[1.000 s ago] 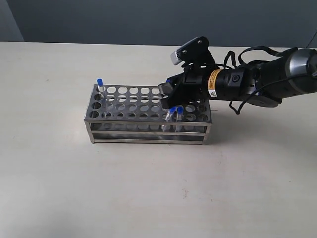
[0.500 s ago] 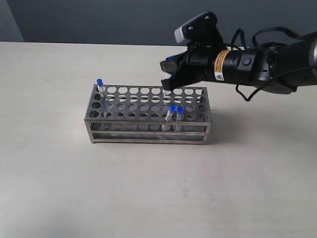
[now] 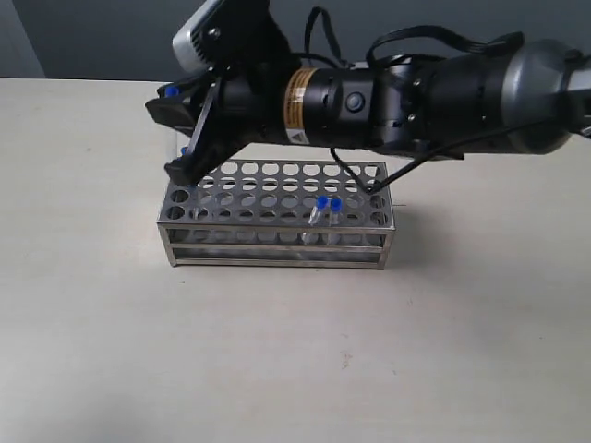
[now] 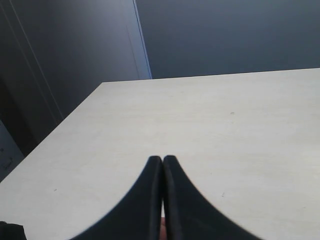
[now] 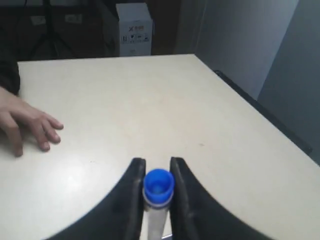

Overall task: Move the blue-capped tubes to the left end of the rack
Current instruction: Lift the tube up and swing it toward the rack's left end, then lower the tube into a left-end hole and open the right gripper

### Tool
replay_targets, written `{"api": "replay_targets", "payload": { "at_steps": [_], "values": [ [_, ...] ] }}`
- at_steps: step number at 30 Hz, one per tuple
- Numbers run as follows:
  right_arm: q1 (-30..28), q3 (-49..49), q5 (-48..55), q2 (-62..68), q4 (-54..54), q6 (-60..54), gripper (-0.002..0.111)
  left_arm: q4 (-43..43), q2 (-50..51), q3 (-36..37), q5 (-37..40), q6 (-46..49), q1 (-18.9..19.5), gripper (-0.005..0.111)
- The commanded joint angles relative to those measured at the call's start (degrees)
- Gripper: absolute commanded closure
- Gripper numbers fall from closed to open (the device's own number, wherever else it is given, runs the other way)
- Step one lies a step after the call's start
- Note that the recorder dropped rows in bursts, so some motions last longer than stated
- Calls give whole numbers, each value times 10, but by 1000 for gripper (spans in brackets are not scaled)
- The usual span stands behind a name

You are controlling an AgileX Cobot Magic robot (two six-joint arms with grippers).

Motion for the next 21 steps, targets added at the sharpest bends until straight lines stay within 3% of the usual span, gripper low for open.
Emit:
{"api": "replay_targets", "payload": {
  "at_steps": [1, 12, 21],
  "values": [
    [9, -12, 9, 32, -15, 6, 109, 1, -3, -2, -1, 0, -1, 106],
    [9, -18, 12, 68, -15, -11, 109, 1, -3, -2, -1, 0, -1, 106],
    [9, -91, 84, 85, -15, -11, 109, 1, -3, -2, -1, 0, -1, 106]
  ]
}}
